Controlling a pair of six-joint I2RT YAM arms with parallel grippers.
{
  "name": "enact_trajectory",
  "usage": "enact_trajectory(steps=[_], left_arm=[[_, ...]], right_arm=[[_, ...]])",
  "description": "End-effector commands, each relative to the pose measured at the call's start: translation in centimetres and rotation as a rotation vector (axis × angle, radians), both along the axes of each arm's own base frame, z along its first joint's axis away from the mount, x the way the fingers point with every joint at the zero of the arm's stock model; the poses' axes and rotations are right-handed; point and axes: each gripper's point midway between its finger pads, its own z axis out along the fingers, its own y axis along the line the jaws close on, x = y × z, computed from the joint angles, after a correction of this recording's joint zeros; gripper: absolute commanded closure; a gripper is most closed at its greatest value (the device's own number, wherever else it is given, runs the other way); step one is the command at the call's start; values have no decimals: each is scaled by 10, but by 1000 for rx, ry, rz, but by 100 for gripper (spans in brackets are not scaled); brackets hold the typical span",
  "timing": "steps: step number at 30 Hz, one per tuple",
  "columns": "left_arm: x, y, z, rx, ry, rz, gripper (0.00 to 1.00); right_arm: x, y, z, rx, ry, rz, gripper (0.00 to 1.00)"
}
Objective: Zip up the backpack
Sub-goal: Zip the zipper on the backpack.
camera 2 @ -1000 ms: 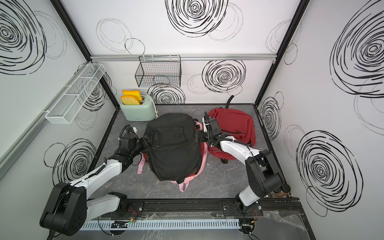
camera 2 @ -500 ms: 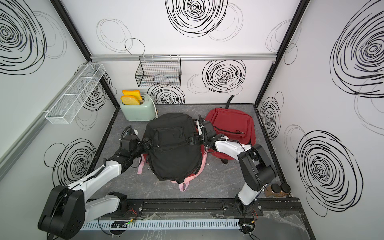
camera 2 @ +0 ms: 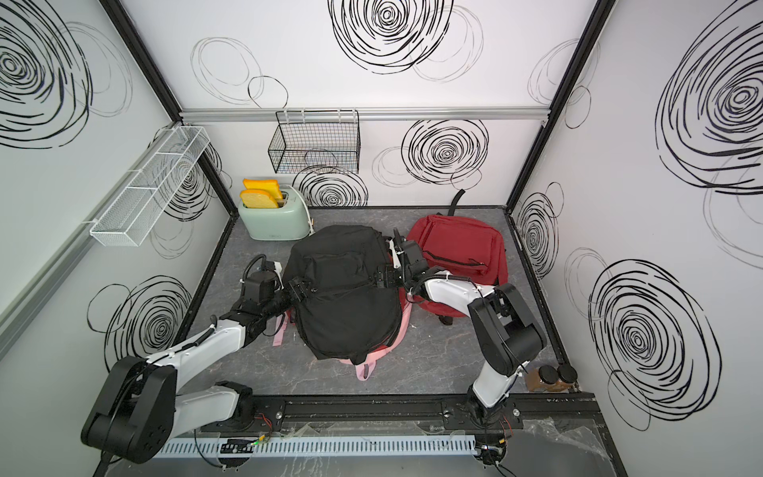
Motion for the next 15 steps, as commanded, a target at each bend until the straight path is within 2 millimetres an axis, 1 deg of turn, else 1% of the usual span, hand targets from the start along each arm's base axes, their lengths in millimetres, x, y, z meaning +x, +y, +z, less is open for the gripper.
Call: enact_trajectory(steps=[1,4,5,6,9,11,12,13,15], left_arm=[[5,-8,16,-42,-55,-26,29],[5,-12,19,-55,-62,-42,36],[6,-14,20,-57,-63,-45,38],[5,-14,18,-55,-56,-45,37],[3,-5,14,-18,-25,-6,25],[1,10,19,53,-31,52,22],[0,19,26,108,-46,94,16],[-2,25,34,150,-60,125,12],[-6,37,55,219,-98,182,10]], right_arm=[[-3,3,-13,-10,41,3,7],[-2,4,-13,-12,41,4,7],[-2,5,-13,-12,41,5,7],[-2,5,-13,-14,40,5,7],[-1,5,-11,-14,38,4,7],[0,5,-8,-13,33,3,7],[0,5,-8,-13,31,4,7],[0,5,-8,-14,32,4,7],[-1,4,-7,-15,28,3,7]])
